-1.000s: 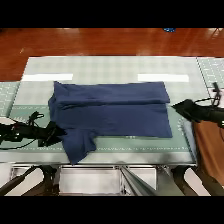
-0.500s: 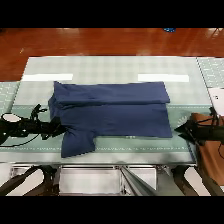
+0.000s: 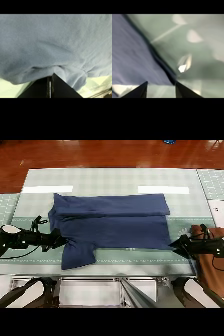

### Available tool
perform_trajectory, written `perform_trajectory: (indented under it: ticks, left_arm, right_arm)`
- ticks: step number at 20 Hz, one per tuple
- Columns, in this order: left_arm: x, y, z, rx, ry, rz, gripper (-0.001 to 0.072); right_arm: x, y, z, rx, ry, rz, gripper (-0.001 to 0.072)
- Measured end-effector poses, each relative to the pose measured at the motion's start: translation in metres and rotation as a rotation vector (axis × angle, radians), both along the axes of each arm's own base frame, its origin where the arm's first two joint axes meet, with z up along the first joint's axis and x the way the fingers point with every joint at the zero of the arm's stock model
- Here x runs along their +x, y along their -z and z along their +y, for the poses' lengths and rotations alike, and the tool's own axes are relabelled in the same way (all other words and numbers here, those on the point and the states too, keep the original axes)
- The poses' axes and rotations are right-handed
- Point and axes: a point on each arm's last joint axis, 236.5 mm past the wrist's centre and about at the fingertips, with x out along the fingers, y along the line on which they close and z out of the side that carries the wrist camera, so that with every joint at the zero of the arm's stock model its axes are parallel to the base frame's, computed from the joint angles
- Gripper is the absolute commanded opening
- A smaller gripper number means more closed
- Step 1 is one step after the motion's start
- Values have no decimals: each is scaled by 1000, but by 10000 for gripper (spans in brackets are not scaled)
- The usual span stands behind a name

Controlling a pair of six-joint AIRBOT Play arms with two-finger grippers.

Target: Fold the shirts.

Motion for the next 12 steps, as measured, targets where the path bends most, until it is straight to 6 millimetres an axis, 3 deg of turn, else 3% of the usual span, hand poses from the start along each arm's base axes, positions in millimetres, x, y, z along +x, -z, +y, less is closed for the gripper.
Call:
perform_trajectory:
  ticks: [1, 2, 3, 4, 8, 12]
  left_arm:
    - [0, 0, 0, 0, 0, 0, 21]
    - [0, 0, 0, -1, -1, 0, 21]
    - [0, -1, 0, -2, 1, 0, 21]
    - [1, -3, 0, -4, 5, -3, 21]
    - [21, -23, 3, -6, 26, -56, 21]
    - [64, -62, 12, 8, 30, -180, 21]
  right_arm:
    - [7, 2, 8, 29, -3, -9, 402]
    - [13, 4, 15, 46, -18, -15, 325]
    - [23, 7, 20, 50, -34, -34, 148]
    - [30, 9, 23, 38, -61, -50, 40]
    - [71, -10, 27, 16, -141, -166, 25]
    - [99, -44, 25, -4, -211, -259, 25]
